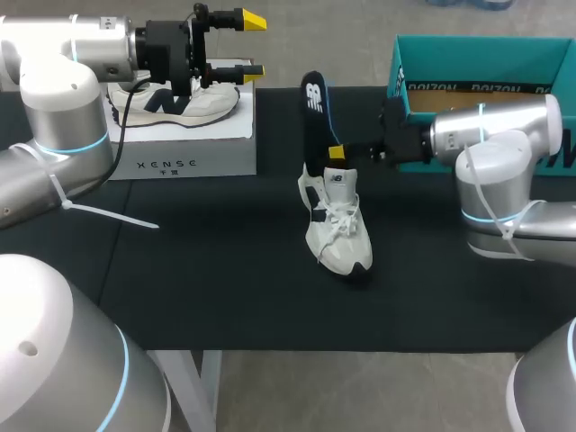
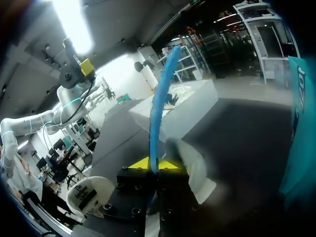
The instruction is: Take the shoe out of the shoebox, open the shoe tongue, remove and reinsert the insole, then place the shoe into the shoebox
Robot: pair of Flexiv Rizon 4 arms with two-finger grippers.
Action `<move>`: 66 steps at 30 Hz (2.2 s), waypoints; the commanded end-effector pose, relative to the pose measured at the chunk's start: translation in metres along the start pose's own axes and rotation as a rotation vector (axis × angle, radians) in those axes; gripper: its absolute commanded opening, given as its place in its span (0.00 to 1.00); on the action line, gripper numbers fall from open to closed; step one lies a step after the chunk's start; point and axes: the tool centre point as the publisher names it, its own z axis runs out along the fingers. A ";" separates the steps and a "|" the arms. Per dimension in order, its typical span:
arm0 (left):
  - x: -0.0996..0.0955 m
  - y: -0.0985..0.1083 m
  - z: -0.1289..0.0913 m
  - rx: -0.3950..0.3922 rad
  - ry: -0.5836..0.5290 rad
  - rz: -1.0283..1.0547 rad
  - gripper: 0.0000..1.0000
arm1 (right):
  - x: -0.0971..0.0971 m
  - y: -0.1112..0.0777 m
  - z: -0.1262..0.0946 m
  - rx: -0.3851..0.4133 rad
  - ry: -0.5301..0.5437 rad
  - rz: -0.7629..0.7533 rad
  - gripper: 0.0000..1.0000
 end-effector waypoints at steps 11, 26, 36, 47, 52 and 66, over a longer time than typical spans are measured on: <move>0.000 0.000 -0.001 0.002 0.003 0.001 1.00 | 0.009 -0.030 0.006 0.076 0.035 0.049 0.00; 0.000 0.000 -0.001 0.002 0.003 0.001 1.00 | 0.000 -0.003 0.004 0.039 0.019 0.019 0.50; 0.000 0.000 -0.001 0.002 0.003 0.001 1.00 | -0.002 0.011 0.008 0.060 0.019 0.000 0.00; 0.000 0.000 -0.001 0.002 0.003 0.001 1.00 | 0.003 -0.026 0.017 0.054 0.065 0.082 0.00; 0.000 0.000 -0.001 0.002 0.003 0.001 1.00 | 0.012 -0.044 0.018 0.049 0.071 0.109 0.00; 0.000 0.000 -0.001 0.002 0.003 0.001 1.00 | -0.002 -0.003 0.008 0.014 0.042 0.050 0.19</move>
